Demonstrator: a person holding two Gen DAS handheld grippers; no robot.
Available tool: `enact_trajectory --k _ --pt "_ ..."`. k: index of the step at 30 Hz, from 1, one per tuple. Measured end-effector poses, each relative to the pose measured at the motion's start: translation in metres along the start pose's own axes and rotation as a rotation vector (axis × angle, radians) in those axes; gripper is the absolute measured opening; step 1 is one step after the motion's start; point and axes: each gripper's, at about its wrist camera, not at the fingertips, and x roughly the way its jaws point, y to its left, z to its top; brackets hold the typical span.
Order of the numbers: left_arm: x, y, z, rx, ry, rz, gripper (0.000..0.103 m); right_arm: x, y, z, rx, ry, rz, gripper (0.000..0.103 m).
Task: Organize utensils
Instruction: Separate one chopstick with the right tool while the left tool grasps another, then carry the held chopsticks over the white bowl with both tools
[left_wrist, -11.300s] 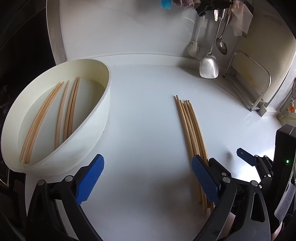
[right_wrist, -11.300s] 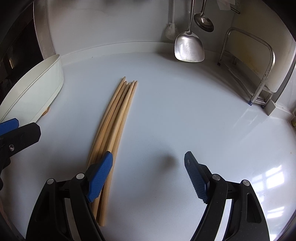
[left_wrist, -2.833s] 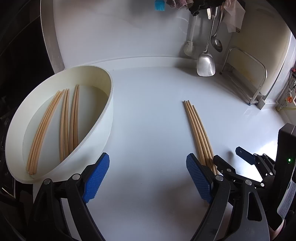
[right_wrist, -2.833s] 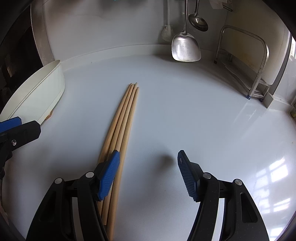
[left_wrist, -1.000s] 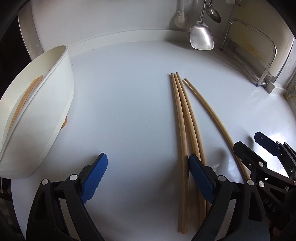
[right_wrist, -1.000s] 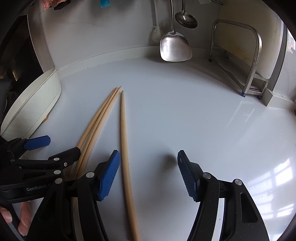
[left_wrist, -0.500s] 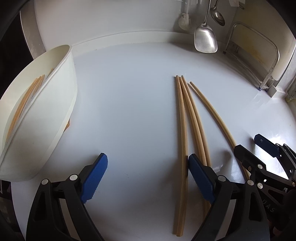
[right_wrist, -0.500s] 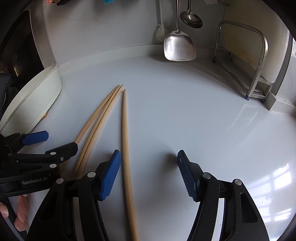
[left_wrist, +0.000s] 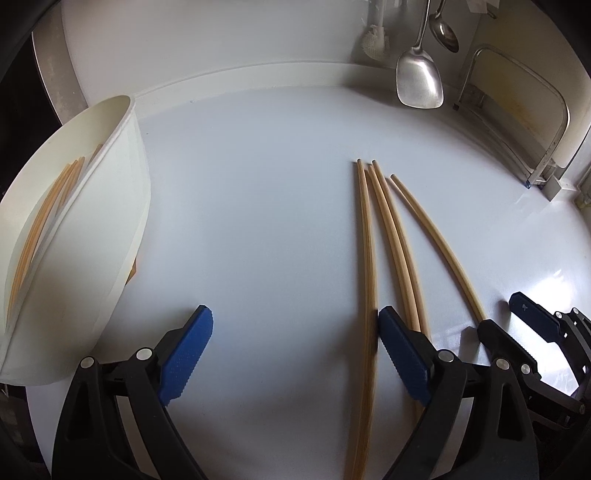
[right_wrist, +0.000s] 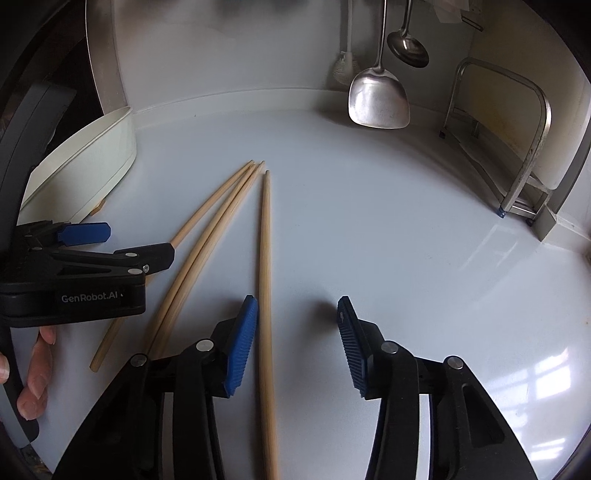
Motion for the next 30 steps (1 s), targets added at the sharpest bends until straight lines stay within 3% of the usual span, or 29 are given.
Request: enact_trajectory --k 5,8,9,12,13,19,26,30 --pt "-0.003 -0.001 0.000 0.011 -0.010 -0.007 0.076 -0.003 0.008 -0.002 -0.018 0.001 -0.006 0.026" --pt "-0.007 -0.005 -0.002 0.032 -0.025 -0.020 0.056 -0.005 0.015 -0.003 -0.045 0.007 -0.008 0.013" --pt "-0.009 -0.008 -0.004 0.047 -0.030 -0.027 0.046 -0.006 0.017 -0.003 -0.053 0.008 -0.010 0.007" --pt "-0.015 -0.020 -0.010 0.102 -0.041 -0.049 0.012 -0.006 0.020 -0.005 -0.051 0.008 -0.014 0.006" --pt "-0.016 -0.023 -0.011 0.113 -0.038 -0.051 0.008 -0.006 0.017 -0.004 -0.031 0.010 -0.002 0.006" --pt "-0.020 -0.015 -0.011 0.076 0.018 -0.111 0.007 -0.010 0.001 0.000 0.101 0.033 0.052 0.006" --pt "-0.063 -0.002 0.004 0.076 -0.017 -0.144 0.007 -0.038 0.005 0.022 0.148 0.020 0.061 0.006" --pt "-0.093 0.024 0.017 0.037 -0.041 -0.159 0.007 -0.057 0.021 0.042 0.154 0.008 0.080 0.006"
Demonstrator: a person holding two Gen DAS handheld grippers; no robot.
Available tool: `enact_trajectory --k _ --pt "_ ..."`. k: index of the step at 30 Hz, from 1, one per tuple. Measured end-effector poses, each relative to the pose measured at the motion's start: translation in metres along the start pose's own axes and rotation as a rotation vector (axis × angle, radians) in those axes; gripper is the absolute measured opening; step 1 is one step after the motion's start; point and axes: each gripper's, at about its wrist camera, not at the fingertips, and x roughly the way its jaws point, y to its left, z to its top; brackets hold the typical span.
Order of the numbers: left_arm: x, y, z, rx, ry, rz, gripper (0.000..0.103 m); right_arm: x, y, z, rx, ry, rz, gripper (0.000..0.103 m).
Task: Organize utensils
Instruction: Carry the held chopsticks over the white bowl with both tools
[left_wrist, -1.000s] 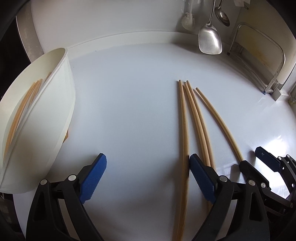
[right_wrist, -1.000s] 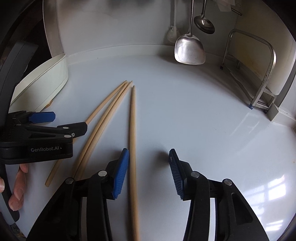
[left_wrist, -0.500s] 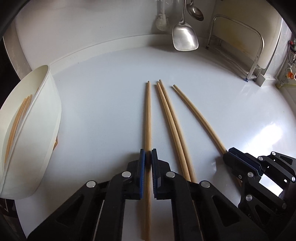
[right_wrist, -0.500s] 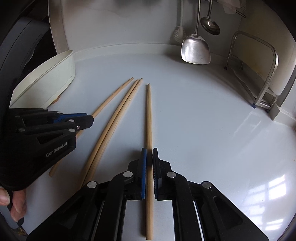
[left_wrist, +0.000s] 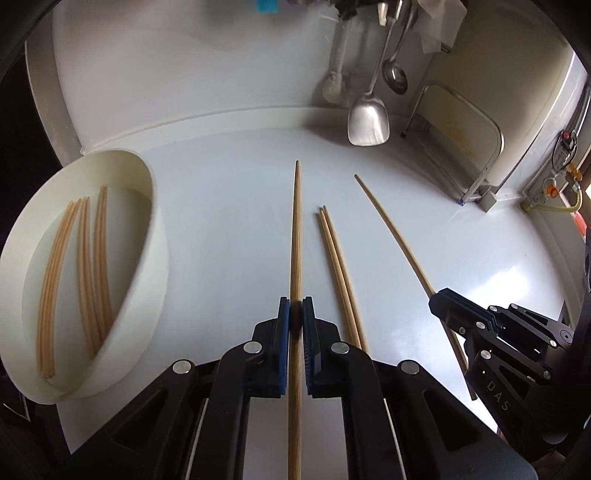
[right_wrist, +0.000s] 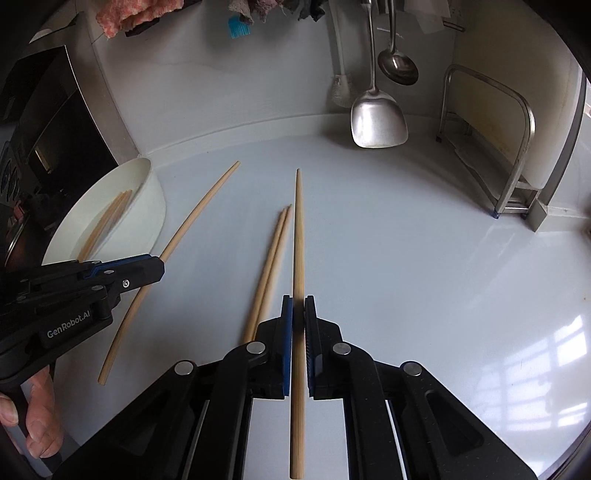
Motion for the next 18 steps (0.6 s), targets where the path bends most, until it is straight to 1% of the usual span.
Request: enact_trajectory --k 4,9,14,18 --pt "-0.029 0.039 0.012 -0.050 -0.025 0.037 0.007 -0.011 0.038 0.020 -0.022 -0.012 0.037 0.006" --pt "-0.054 0.110 0.015 -0.134 -0.024 0.100 0.007 -0.011 0.103 0.047 -0.074 -0.037 0.103 0.006" --pt "-0.059 0.184 0.013 -0.218 -0.002 0.161 0.007 0.016 0.167 0.068 -0.124 -0.014 0.153 0.006" --pt "-0.054 0.226 0.015 -0.235 0.007 0.189 0.007 0.047 0.210 0.079 -0.143 0.024 0.176 0.006"
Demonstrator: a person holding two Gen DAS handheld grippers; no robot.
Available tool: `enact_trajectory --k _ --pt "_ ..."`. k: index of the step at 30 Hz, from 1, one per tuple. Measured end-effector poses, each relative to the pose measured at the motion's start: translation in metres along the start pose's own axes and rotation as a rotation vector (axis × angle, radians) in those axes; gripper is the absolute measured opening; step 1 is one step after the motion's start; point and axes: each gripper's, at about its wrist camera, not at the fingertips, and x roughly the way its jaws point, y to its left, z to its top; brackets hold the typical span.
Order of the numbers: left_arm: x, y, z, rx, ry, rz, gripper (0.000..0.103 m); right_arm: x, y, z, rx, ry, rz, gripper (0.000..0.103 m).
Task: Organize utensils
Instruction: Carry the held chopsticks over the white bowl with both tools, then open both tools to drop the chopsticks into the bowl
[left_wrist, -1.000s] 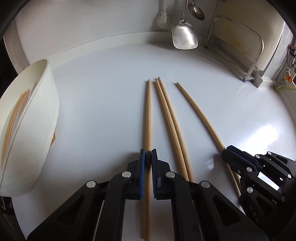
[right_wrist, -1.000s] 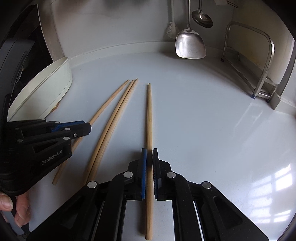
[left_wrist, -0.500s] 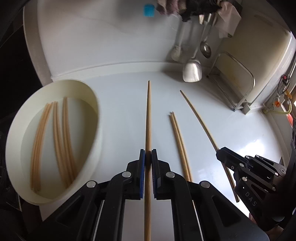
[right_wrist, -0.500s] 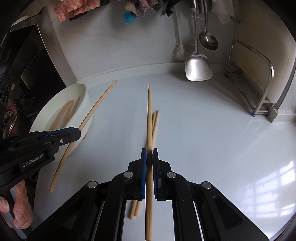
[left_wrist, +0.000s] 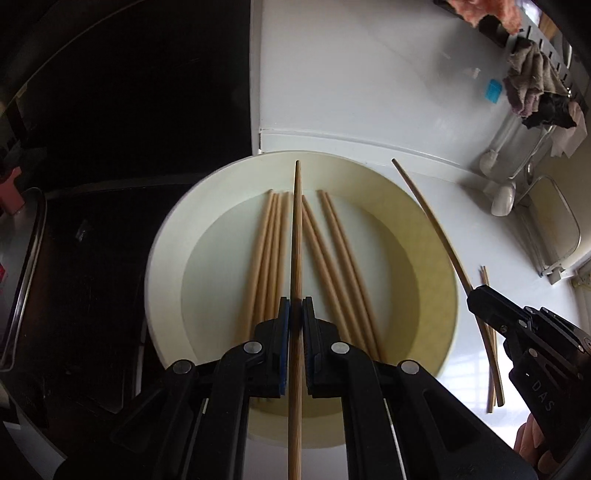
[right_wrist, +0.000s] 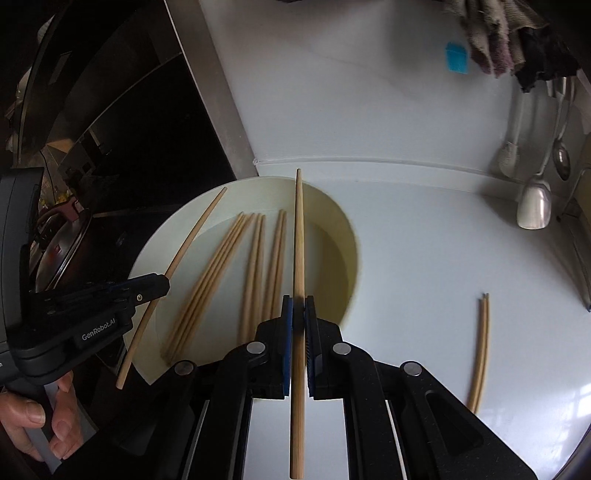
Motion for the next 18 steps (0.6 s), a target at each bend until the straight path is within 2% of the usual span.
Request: enact_trajectory --k 3,10,18 --pt "0.015 0.017 0.007 0.000 0.031 -0.001 0.007 0.027 0.018 0.010 -0.004 0.042 0.004 0.006" --pt "0.048 0.028 0.018 0.022 0.096 -0.033 0.008 0.080 0.026 0.021 0.026 0.141 -0.035 0.006" --pt "0.072 0.030 0.017 0.036 0.154 -0.058 0.008 0.104 0.023 0.017 0.061 0.199 -0.044 0.006"
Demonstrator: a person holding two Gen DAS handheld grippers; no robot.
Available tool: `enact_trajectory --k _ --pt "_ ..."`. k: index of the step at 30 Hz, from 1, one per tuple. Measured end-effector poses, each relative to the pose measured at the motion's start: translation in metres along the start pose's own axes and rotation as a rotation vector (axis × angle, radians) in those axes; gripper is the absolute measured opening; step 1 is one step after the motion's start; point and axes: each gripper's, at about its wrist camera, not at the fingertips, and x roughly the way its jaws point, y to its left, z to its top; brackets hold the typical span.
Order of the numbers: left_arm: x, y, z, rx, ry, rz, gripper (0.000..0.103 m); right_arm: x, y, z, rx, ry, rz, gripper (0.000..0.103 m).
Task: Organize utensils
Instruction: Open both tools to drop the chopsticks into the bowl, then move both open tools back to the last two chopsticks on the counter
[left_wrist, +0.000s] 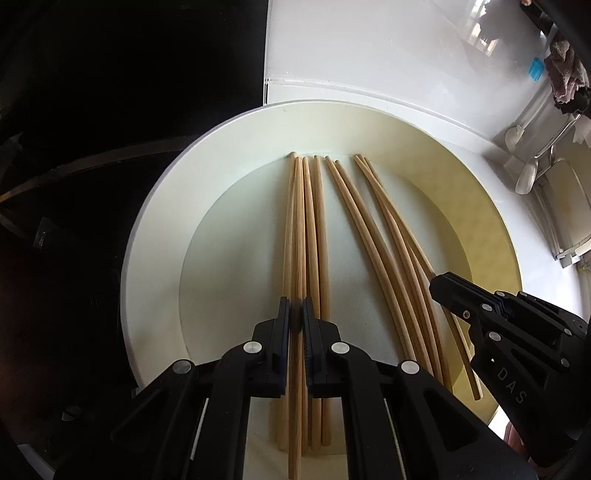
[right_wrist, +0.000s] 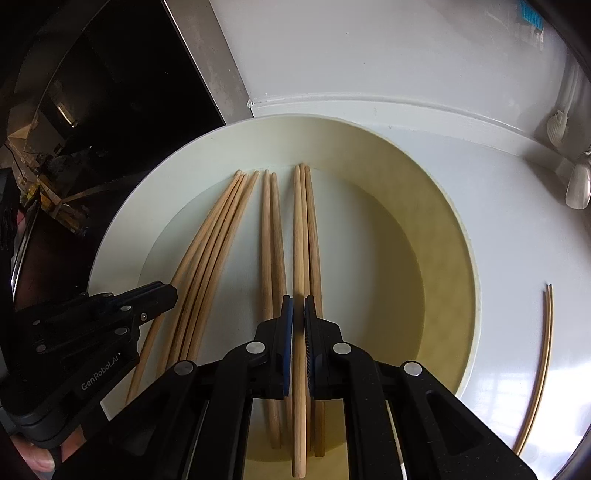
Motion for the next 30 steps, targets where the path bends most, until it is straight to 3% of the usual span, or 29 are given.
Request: enact_trajectory --k 3,5,7,10,14,24,30 --pt "0.002 0.002 0.000 -0.008 0.005 -0.012 0.008 0.003 0.002 -0.001 -0.002 0.010 -0.003 0.006" --pt "0.000 0.003 0.001 -0.012 -0.006 -0.009 0.017 0.002 0.002 -0.001 -0.002 0.009 -0.006 0.007" --pt "-0.005 0.005 0.001 -0.016 -0.026 0.003 0.040 0.001 0.001 0.000 0.002 -0.003 -0.011 0.017" --pt "-0.016 0.010 0.002 -0.031 -0.067 0.017 0.061 -0.005 -0.002 0.001 0.009 -0.020 -0.021 0.020" --pt "-0.025 0.014 0.002 -0.041 -0.082 0.033 0.062 -0.012 -0.008 -0.003 0.022 -0.031 -0.017 0.027" --pt "-0.049 0.017 -0.010 -0.058 -0.122 0.042 0.079 -0.036 -0.008 -0.019 0.022 -0.068 -0.001 0.041" --pt "-0.067 0.009 -0.020 -0.057 -0.161 0.044 0.083 -0.060 -0.012 -0.035 0.024 -0.096 -0.014 0.049"
